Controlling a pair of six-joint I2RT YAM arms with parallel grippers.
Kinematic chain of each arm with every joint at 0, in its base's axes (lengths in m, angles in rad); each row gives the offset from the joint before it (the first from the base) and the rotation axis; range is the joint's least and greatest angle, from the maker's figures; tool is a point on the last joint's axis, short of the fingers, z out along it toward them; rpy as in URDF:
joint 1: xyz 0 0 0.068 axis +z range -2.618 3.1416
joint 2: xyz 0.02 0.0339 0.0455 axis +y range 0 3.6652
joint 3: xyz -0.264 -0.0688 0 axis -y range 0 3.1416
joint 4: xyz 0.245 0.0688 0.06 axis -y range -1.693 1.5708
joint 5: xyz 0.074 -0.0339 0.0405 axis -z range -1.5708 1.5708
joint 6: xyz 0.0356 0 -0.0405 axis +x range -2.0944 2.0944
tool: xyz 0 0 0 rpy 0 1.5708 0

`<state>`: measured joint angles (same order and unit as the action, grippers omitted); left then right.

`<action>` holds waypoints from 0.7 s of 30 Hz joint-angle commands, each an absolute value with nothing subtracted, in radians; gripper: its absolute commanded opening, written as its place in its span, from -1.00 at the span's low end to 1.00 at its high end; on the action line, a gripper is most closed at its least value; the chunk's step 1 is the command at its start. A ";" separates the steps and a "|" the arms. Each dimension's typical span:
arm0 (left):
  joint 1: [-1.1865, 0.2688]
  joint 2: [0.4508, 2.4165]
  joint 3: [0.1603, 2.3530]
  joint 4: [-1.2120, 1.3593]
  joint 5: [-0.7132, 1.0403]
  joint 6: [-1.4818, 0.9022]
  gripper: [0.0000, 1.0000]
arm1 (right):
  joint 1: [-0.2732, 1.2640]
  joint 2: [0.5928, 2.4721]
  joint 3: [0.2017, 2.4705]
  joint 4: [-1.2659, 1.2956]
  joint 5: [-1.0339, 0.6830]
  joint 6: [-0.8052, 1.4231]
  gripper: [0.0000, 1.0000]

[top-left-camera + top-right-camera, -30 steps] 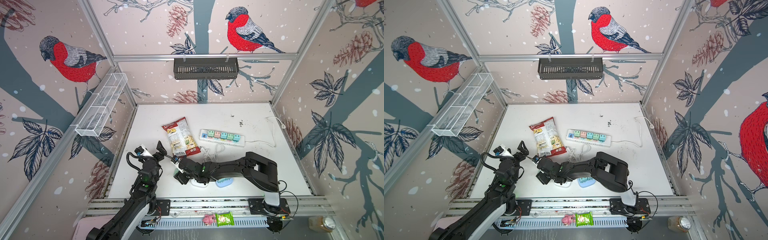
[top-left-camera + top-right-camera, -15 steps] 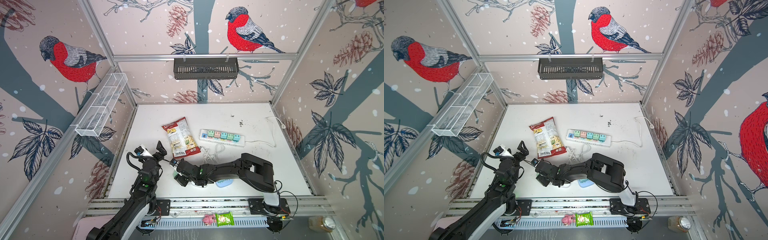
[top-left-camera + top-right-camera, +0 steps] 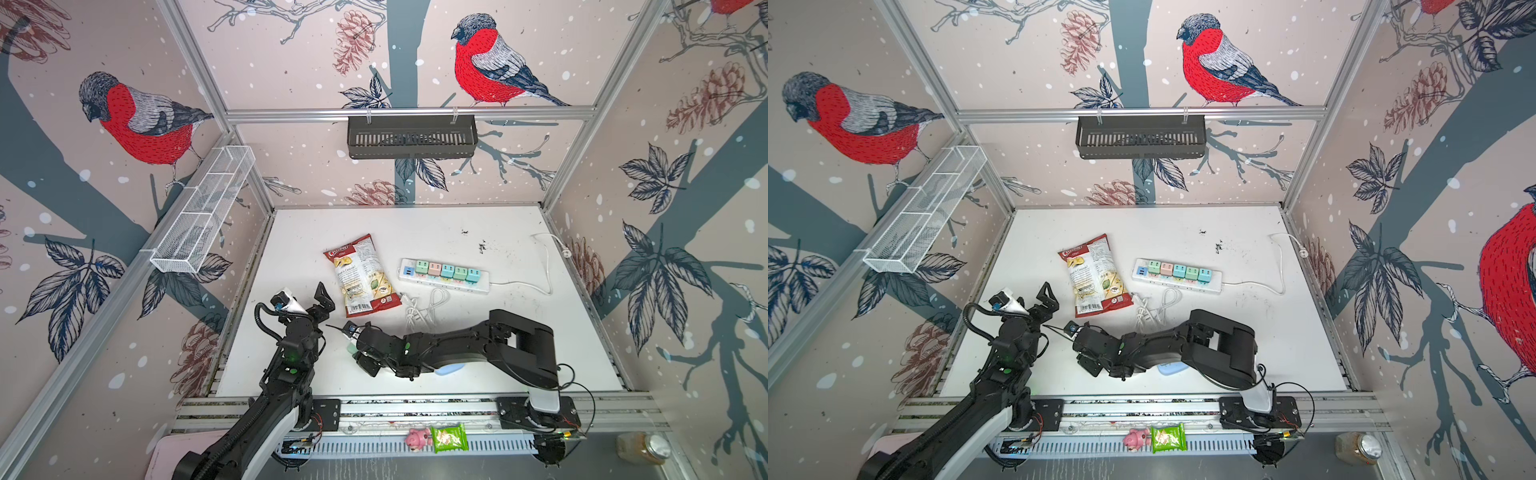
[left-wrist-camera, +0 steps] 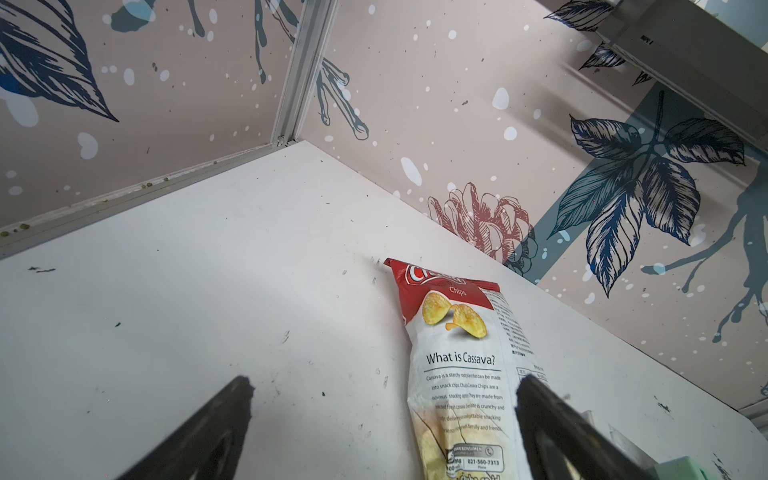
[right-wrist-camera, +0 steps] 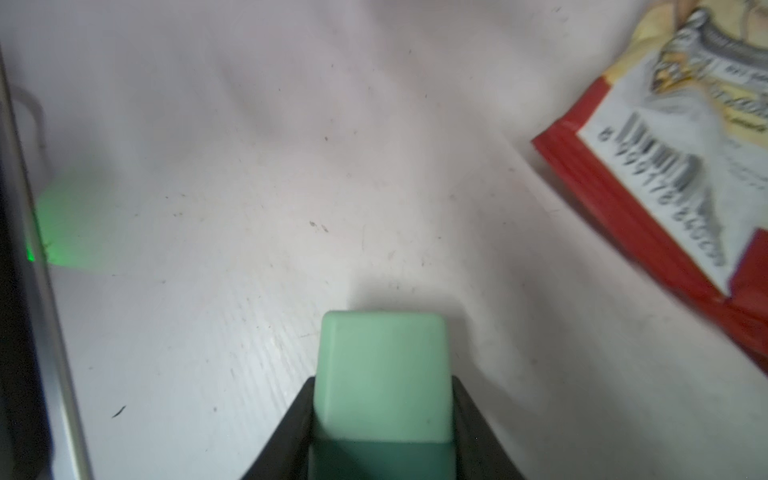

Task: Insert the plug
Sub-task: 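Lift the green charger with the right gripper toward the left gripper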

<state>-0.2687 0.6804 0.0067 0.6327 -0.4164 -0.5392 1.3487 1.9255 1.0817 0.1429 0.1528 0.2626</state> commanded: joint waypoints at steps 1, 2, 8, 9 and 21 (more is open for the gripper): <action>-0.266 0.702 0.008 0.687 -0.355 -0.506 0.97 | 1.342 1.821 1.015 0.238 0.225 0.258 -0.58; -0.266 0.710 0.015 0.685 -0.340 -0.505 0.97 | 1.341 1.790 0.991 0.248 0.249 0.257 -0.59; -0.266 0.689 0.127 0.495 -0.115 -0.478 0.96 | 1.337 1.598 0.856 0.308 0.414 0.216 -0.82; -0.266 0.665 0.180 0.378 -0.063 -0.487 0.96 | 1.338 1.568 0.836 0.321 0.441 0.202 -0.85; -0.275 0.397 0.168 0.390 0.564 -0.552 0.95 | 1.344 1.258 0.501 0.743 0.609 -0.078 -0.92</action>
<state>-0.2714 0.4187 0.1802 0.3111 0.3332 -0.5354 1.3415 1.2812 0.5465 0.5564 0.5644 0.0349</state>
